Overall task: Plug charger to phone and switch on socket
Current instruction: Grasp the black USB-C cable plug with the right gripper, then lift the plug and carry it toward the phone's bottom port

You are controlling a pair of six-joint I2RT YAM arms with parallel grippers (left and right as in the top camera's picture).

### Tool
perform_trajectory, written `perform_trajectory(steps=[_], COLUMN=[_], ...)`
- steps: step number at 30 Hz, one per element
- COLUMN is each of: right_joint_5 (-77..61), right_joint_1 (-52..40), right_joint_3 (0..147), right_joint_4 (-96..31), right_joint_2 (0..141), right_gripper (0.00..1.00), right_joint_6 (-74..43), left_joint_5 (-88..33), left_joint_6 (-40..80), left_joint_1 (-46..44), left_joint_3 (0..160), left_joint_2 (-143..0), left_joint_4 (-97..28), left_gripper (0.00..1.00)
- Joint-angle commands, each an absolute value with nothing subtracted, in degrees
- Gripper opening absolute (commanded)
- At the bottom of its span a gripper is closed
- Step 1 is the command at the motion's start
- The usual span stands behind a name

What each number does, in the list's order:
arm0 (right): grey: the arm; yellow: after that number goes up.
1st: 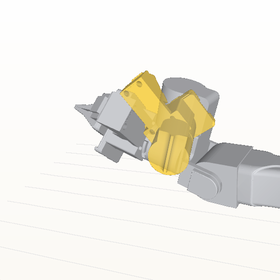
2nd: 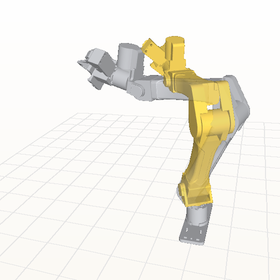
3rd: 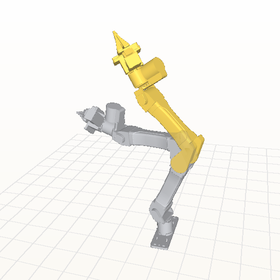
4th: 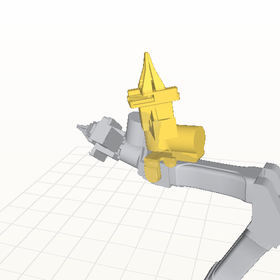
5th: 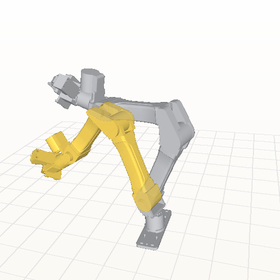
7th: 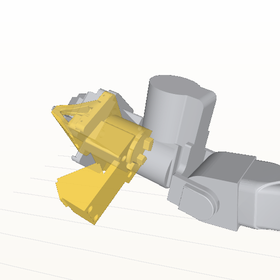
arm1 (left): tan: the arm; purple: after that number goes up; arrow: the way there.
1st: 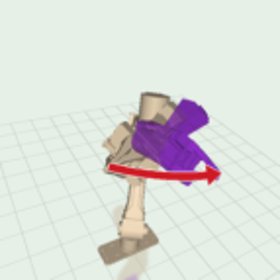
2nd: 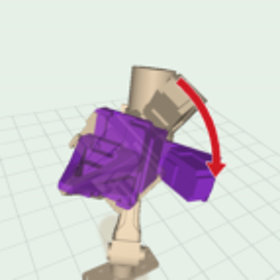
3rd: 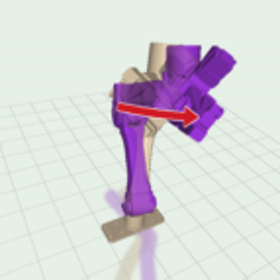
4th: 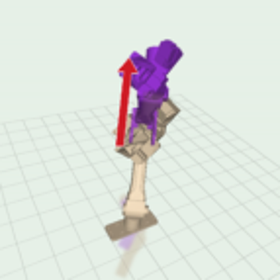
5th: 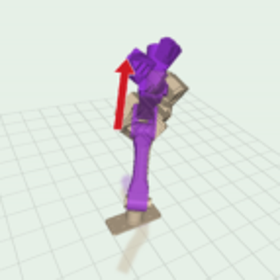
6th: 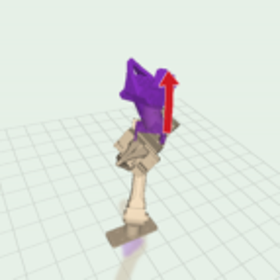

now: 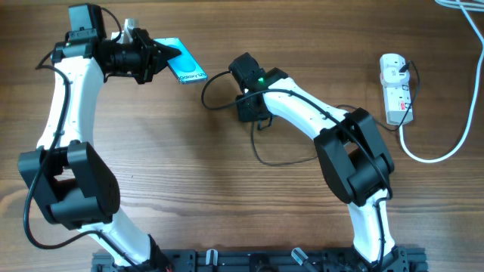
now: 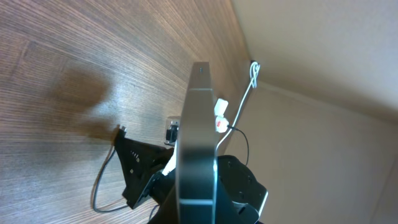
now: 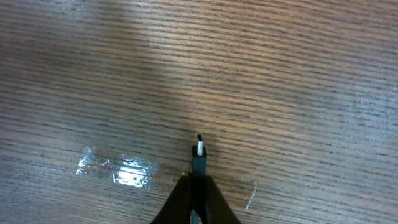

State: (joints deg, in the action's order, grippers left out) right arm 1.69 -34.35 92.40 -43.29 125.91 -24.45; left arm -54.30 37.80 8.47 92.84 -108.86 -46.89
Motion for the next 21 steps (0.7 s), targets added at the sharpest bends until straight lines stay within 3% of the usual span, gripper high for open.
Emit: perform_trajectory(steps=[1,9,11,17,21], right_joint_5=[-0.3,-2.66,-3.6,-8.38,-18.61], right_joint_1=[-34.17,-34.17,-34.15,-33.04,-29.3], right_joint_3=[92.88,92.88,92.88,92.95,92.95], right_joint_4=[-43.72,-43.53,-43.24,-42.65,-41.8], right_joint_2=[128.07,129.23,129.23,126.63,119.35], right_gripper=[0.19,0.19,0.04,0.04,0.04], right_joint_6=[-24.03,-24.56,-26.04,-26.13,-24.29], left_joint_5=[-55.46,-55.46,-55.48,-56.38,-62.46], left_joint_6=[36.23,36.23,36.23,33.19,28.73], left_joint_1=[8.36,8.36,8.36,8.36,8.36], left_joint_3=[93.32,93.32,93.32,93.32,93.34], left_joint_2=[-108.33,-108.33,-108.33,-108.33,-108.31], left_joint_4=[-47.05,-47.42,-47.53,-48.75,-48.69], left_gripper=[0.04,0.04,0.04,0.04,0.04])
